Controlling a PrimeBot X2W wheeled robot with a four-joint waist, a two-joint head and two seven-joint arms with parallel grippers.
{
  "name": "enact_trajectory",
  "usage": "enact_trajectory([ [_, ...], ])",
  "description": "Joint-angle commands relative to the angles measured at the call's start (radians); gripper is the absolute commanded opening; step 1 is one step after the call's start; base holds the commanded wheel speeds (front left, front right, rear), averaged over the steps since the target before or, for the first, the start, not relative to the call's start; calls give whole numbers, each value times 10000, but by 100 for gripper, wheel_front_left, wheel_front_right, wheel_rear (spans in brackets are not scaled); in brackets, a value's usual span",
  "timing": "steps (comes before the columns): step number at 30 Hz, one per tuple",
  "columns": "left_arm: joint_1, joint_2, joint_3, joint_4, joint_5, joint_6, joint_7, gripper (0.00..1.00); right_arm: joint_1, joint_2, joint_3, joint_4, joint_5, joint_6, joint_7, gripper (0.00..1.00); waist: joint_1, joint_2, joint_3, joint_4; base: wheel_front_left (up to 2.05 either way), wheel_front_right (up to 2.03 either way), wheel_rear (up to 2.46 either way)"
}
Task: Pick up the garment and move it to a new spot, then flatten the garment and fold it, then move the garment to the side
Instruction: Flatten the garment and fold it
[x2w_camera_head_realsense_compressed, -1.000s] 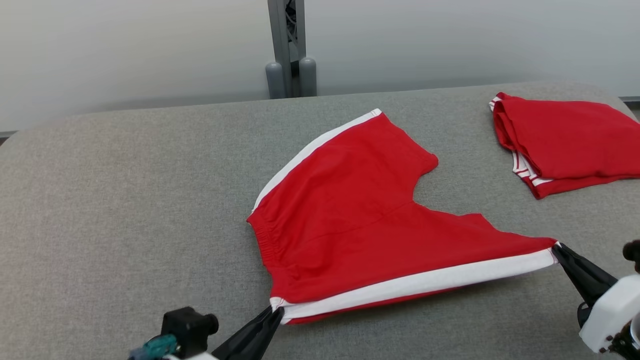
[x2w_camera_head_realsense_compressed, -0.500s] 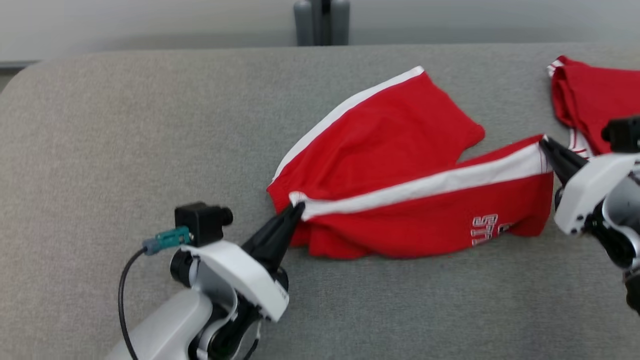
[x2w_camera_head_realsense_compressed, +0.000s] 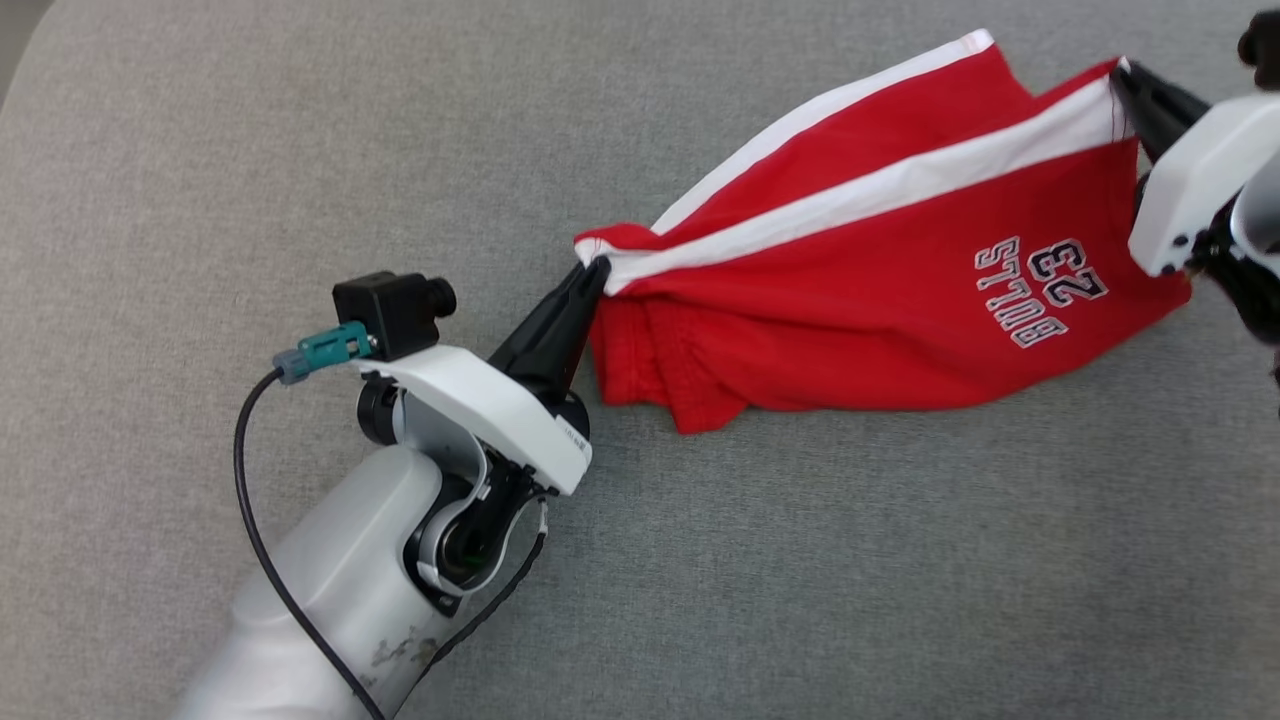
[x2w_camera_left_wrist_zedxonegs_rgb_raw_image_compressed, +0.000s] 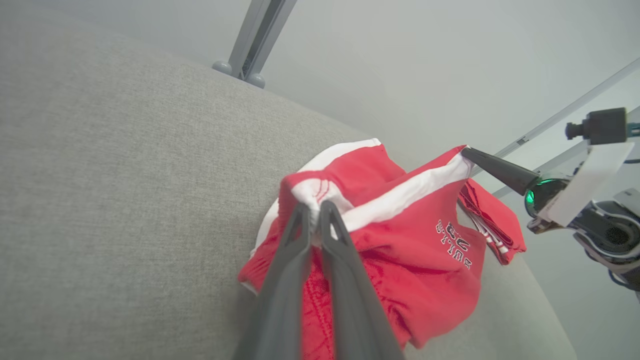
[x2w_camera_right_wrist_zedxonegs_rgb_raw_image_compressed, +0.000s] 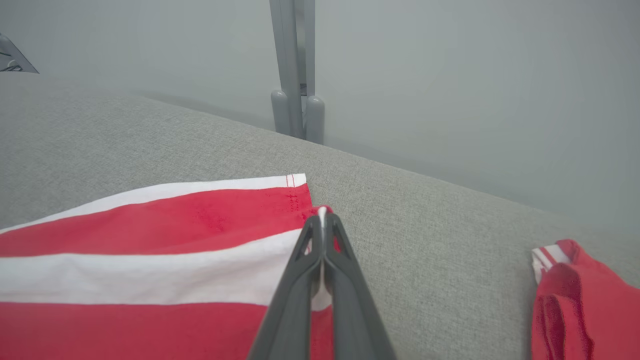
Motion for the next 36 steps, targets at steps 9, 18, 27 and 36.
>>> enact_trajectory([
  [9, -852, -556, 178, 769, -9, -369, -432, 0, -1720, -40, 1066, 1664, 93, -3, -811, 0, 0, 0, 741, 726, 0, 0, 0],
  [18, -1482, -975, 52, 1693, 161, -674, -695, 0, -2691, 176, 1811, 3223, 279, -3, -1522, 0, 0, 0, 1146, 1039, 0, 0, 0],
  [27, -1775, -1139, 26, 2579, 310, -705, -995, 100, -2936, 521, 2285, 4008, 482, -5, -3236, 100, 0, 0, 1096, 891, 0, 0, 0],
  [36, -1226, -640, 128, 2678, 1273, -63, -1563, 100, -2125, 862, 2496, 3425, 819, -3, -4438, 100, 0, 0, 325, 312, 0, 0, 0],
])
